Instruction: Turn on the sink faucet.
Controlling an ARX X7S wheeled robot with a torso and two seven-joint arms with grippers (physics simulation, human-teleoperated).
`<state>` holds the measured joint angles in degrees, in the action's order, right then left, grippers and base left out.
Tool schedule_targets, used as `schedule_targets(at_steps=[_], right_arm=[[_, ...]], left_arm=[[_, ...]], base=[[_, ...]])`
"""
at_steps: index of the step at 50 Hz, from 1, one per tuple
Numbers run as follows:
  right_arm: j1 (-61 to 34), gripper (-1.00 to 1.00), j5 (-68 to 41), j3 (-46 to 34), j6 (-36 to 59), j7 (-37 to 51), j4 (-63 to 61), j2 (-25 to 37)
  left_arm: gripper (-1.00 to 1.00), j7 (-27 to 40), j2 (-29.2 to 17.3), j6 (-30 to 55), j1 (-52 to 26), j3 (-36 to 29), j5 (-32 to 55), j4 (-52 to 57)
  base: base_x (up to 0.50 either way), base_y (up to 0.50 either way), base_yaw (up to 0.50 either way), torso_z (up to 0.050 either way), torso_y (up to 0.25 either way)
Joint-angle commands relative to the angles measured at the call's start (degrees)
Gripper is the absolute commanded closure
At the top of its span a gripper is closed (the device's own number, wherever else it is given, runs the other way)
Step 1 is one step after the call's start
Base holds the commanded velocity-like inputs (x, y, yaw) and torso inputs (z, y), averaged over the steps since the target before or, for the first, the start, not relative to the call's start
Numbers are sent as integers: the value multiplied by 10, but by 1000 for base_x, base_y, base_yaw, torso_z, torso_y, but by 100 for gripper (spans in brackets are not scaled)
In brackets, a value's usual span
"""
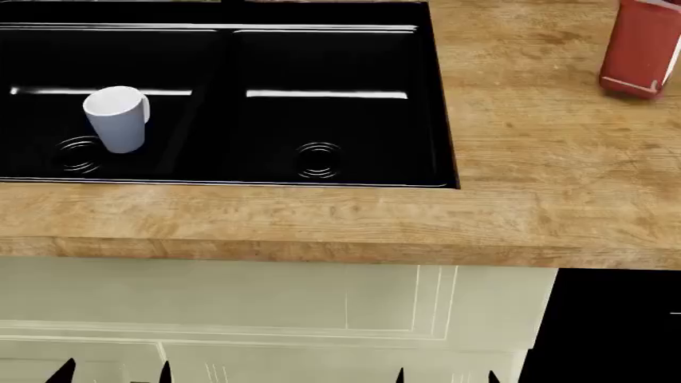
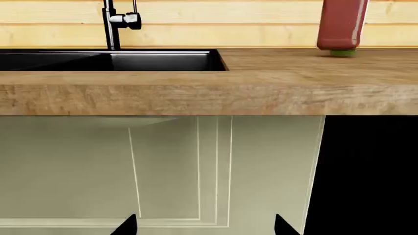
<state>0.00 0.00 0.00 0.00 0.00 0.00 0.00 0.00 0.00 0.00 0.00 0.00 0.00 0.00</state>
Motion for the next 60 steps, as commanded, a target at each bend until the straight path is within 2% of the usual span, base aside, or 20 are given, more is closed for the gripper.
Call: schedule_targets(at_steps=[1, 16, 31, 41, 47, 60], right_arm=[[-1, -100, -8, -12, 2, 11, 0, 9], [0, -100, -31, -38, 1, 37, -5, 31], [6, -100, -43, -48, 20, 54, -36, 46], [41, -100, -48, -39, 107, 75, -209, 76], [41, -100, -47, -41, 195, 80, -311, 95], [10, -100, -56, -29, 346, 86, -462, 131]], left_arm=[[-100, 11, -9, 2, 1, -10, 9, 3], [-100, 63, -30, 7, 0, -38, 0, 10], [-100, 71, -46, -8, 13, -54, 14, 35], [-100, 71, -76, 95, 68, -52, 28, 252], [-100, 66, -93, 167, 84, -60, 32, 352], [-100, 70, -121, 344, 31, -41, 44, 510]], base=[[0, 0, 0, 0, 0], [0, 0, 0, 0, 0], [0, 0, 0, 0, 0], [0, 0, 0, 0, 0], [0, 0, 0, 0, 0], [0, 0, 0, 0, 0]])
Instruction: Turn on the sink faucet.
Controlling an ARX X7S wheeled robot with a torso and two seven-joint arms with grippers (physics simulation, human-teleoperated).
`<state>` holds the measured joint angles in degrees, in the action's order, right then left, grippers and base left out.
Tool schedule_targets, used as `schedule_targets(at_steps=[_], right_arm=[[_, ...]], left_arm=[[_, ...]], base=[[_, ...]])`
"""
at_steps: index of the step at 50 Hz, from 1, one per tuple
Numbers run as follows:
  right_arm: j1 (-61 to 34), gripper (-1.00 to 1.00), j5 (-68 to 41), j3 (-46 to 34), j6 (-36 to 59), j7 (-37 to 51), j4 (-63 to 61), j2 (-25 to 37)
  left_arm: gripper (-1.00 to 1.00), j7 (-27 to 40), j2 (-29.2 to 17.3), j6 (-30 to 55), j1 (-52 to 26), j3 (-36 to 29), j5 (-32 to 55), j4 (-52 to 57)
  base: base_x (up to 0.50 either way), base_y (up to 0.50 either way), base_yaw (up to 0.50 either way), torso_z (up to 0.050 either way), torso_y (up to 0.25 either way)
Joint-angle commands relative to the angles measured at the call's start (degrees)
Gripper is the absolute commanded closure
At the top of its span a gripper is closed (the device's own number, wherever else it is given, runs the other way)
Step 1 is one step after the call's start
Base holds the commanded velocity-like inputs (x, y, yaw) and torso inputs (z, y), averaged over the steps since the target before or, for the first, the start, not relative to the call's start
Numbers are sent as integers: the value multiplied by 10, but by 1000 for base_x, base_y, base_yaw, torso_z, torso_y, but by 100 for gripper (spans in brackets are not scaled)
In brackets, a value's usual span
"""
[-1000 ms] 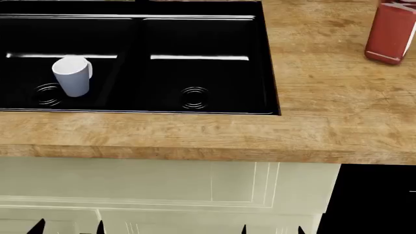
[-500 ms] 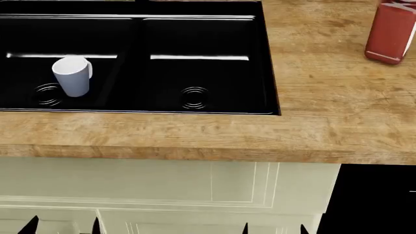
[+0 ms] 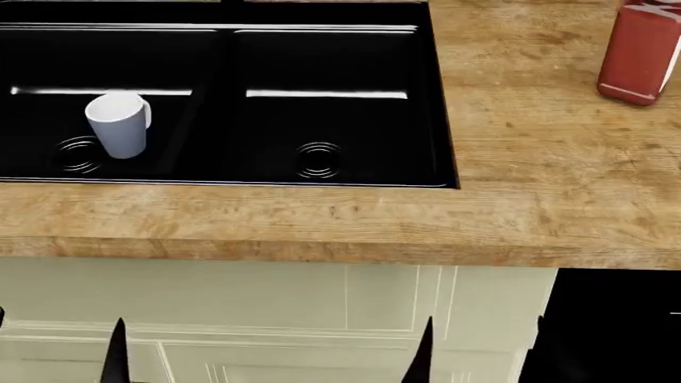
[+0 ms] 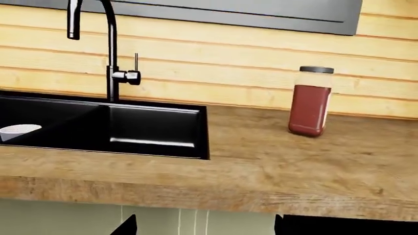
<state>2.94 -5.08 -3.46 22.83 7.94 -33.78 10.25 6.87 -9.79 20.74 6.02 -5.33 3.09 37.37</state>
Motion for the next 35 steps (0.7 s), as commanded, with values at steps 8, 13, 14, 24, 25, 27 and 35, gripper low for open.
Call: schedule_targets(at_steps=[8, 13, 14, 24, 25, 27, 35], right_arm=[[-58, -100, -10, 9, 203, 12, -185, 40], [-73, -100, -14, 14, 242, 13, -216, 47], [-81, -100, -13, 13, 258, 14, -224, 51], [-149, -100, -66, 7, 341, 60, -262, 99], [-154, -100, -109, 17, 337, 86, -262, 113], [-165, -100, -202, 11, 326, 166, -262, 166], [-197, -100, -331, -11, 310, 288, -259, 245]], left_arm=[[-100, -5, -32, 275, -105, 47, 55, 214], [-100, 117, -123, 334, -185, 75, 234, 226], [-100, 185, -170, 324, -200, 69, 312, 226], [-100, 410, -329, 310, -340, 33, 593, 225], [-100, 431, -344, 301, -354, 22, 608, 226], [-100, 458, -359, 299, -376, 16, 642, 224], [-100, 477, -369, 304, -394, 5, 670, 209]], base=[[0, 0, 0, 0, 0], [0, 0, 0, 0, 0], [0, 0, 0, 0, 0], [0, 0, 0, 0, 0], [0, 0, 0, 0, 0], [0, 0, 0, 0, 0], [0, 301, 0, 0, 0]])
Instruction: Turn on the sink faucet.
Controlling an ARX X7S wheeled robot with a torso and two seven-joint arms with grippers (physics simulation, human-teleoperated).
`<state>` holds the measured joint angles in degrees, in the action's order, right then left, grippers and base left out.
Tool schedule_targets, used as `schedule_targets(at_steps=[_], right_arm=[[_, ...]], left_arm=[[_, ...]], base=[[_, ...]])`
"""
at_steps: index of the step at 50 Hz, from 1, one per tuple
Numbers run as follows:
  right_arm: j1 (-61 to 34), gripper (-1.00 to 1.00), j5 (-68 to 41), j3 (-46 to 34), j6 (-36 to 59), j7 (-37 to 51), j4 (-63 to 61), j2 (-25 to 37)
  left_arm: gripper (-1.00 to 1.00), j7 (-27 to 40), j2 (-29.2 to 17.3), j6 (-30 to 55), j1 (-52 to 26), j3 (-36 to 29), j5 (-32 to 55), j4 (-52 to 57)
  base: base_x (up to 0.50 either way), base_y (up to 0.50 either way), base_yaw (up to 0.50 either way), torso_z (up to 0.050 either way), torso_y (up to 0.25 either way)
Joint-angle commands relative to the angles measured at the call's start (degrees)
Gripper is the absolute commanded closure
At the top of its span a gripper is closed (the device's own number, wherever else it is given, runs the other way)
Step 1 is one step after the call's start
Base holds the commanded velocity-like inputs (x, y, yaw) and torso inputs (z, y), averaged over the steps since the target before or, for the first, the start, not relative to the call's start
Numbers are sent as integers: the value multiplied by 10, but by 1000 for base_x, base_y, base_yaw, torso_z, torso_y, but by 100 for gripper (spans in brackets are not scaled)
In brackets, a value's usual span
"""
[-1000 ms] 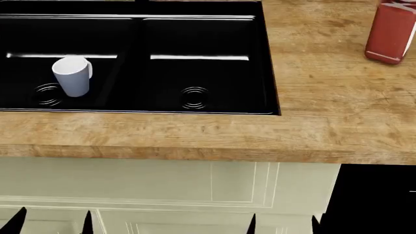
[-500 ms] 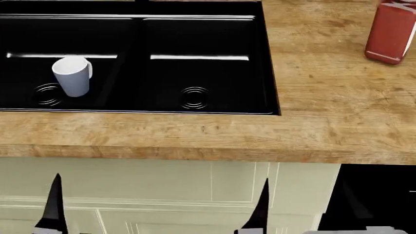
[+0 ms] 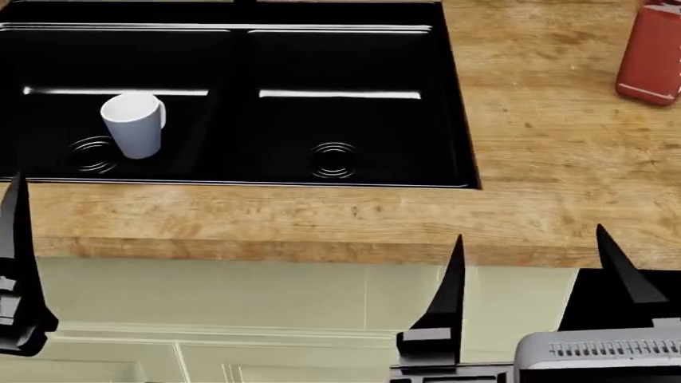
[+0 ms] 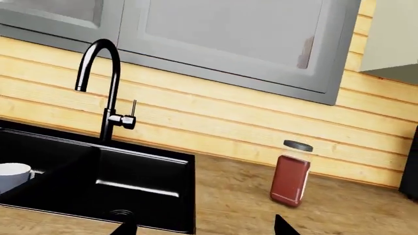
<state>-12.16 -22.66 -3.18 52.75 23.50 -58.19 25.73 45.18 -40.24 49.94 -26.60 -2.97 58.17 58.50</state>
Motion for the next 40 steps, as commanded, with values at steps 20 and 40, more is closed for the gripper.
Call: schedule_targets(at_steps=[20, 40], right_arm=[[-85, -100, -206, -59, -10, 191, -10, 127], [-264, -100, -320, -77, 78, 216, 48, 117]], left_arm=[[-100, 95, -79, 12, -59, -33, 122, -13], [-100, 92, -81, 35, -155, -48, 198, -79]], base=[[0, 500, 0, 0, 0], [0, 2, 0, 0, 0]])
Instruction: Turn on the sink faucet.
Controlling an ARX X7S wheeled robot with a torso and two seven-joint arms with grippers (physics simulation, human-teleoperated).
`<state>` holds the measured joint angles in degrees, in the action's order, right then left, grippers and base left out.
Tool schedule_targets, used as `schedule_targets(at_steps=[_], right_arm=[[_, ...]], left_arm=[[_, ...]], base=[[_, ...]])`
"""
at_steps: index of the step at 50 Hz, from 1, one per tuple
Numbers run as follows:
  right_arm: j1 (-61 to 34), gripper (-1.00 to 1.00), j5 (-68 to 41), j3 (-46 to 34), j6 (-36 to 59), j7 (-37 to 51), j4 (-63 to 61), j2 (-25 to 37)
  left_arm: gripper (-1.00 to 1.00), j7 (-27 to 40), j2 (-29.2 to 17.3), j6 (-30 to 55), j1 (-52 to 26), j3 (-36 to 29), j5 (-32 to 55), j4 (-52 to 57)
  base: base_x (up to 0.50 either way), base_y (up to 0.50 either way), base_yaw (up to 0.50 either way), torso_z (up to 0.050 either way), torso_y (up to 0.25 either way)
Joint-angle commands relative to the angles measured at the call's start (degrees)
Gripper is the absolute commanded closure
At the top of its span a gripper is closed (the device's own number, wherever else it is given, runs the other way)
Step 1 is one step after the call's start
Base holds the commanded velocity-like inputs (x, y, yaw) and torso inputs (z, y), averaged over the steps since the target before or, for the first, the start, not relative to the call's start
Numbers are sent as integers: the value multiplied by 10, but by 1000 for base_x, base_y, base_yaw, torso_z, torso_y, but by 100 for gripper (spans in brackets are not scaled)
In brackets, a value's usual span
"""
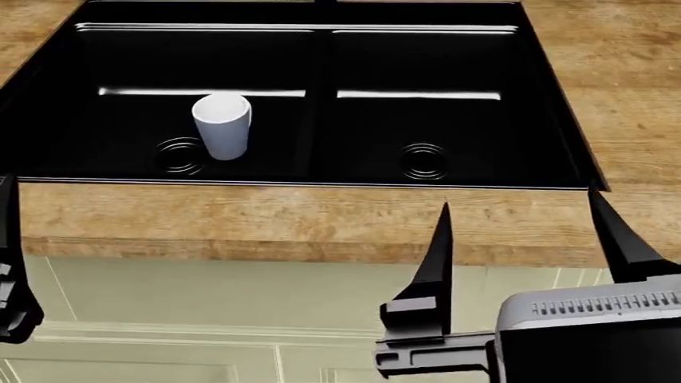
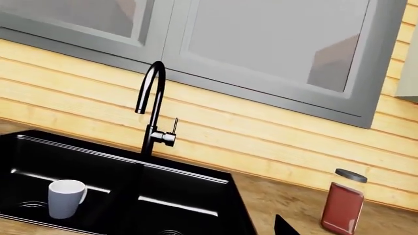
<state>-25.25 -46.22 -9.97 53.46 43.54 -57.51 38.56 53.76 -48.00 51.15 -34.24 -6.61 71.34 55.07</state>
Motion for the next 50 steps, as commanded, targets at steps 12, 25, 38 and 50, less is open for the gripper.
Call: schedule_targets(at_steps=[12, 25, 38, 50], right_arm=[[-251, -100, -154, -11, 136, 32, 82, -30], [-339, -100, -213, -8, 193, 68, 98, -38], [-379, -100, -247, -13, 218, 94, 106, -45], [-396, -100, -273, -20, 231, 114, 100, -46]], left_arm=[[-100, -11, -20, 33, -128, -7, 89, -97], [-100, -12, -39, 33, -169, 9, 125, -94], [-100, -18, -56, 33, -167, 16, 137, -92], [-100, -24, -61, 23, -151, 25, 141, -92]], base=[[0, 0, 0, 0, 0], [0, 0, 0, 24, 8], [0, 0, 0, 50, 30], [271, 0, 0, 50, 30]])
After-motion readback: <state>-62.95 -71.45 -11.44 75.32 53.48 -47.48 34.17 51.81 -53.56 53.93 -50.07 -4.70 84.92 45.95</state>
